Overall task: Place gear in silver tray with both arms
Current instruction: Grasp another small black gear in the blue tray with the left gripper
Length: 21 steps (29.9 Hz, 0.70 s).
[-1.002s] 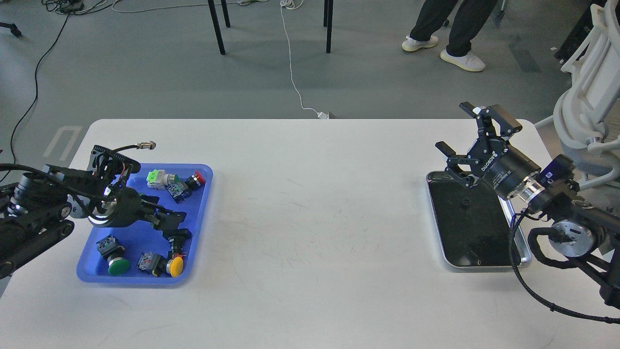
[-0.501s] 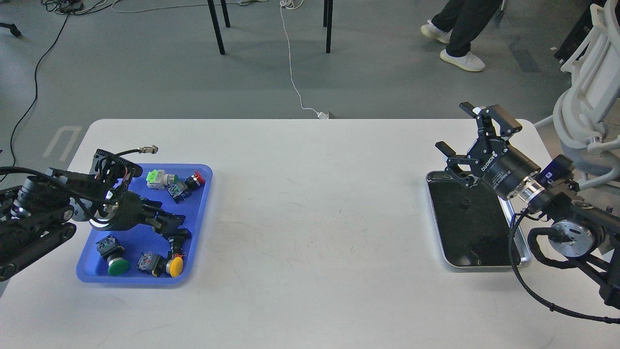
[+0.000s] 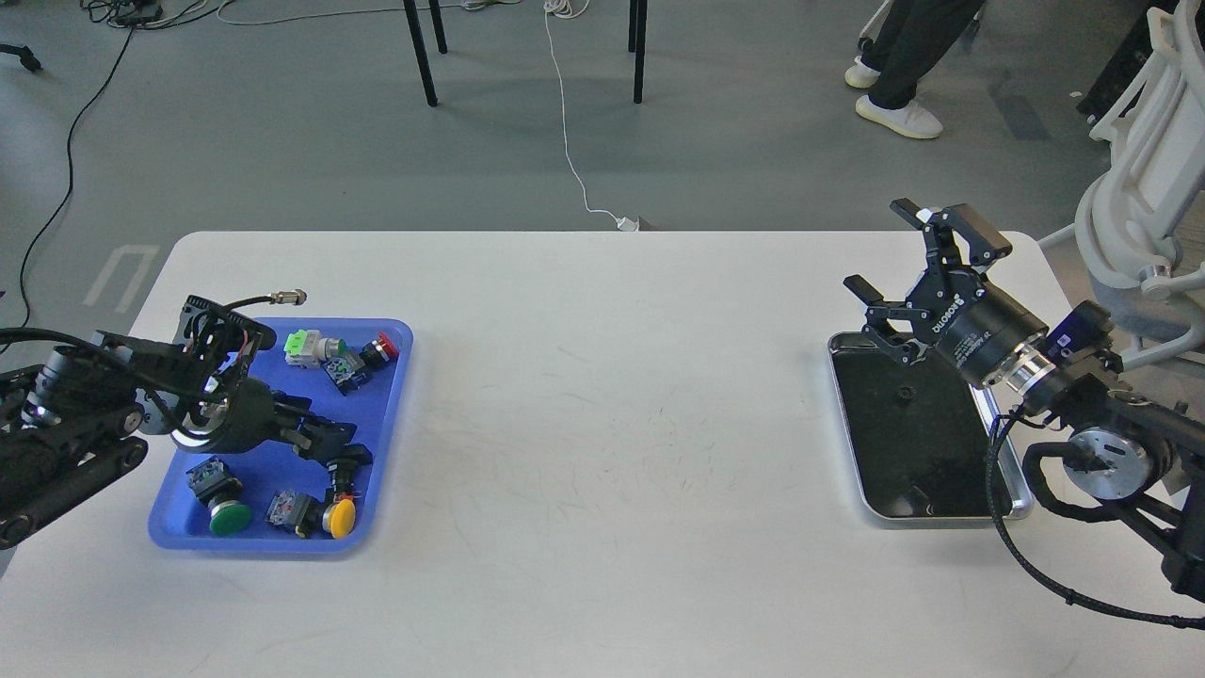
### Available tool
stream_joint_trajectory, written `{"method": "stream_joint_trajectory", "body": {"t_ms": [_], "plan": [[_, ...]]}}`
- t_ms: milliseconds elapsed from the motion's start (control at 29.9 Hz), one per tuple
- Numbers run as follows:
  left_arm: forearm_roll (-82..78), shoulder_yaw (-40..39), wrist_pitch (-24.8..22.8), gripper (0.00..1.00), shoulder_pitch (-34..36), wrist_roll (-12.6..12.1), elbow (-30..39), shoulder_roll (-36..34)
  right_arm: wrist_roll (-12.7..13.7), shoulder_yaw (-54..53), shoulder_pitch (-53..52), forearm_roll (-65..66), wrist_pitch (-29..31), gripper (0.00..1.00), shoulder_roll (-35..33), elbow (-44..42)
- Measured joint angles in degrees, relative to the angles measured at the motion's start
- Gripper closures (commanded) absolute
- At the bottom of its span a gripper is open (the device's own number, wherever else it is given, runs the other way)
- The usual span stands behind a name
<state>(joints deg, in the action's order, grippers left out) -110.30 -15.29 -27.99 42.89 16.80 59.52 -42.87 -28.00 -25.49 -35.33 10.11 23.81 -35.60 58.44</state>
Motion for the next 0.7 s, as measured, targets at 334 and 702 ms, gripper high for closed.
{"method": "stream_joint_trajectory", "body": {"t_ms": [334,702], "plan": [[0.0,0.0,0.0,0.8,0.1,-0.2,-1.6,0.3,0.0,-0.1,0.0,0.0,0.0,0.03,0.0,0.0],[0.1,0.0,0.0,0.83,0.5,0.0,-1.7,0.2,0.0,-0.2,-0.1,0.0,0.0,0.03,0.0,0.0]]}}
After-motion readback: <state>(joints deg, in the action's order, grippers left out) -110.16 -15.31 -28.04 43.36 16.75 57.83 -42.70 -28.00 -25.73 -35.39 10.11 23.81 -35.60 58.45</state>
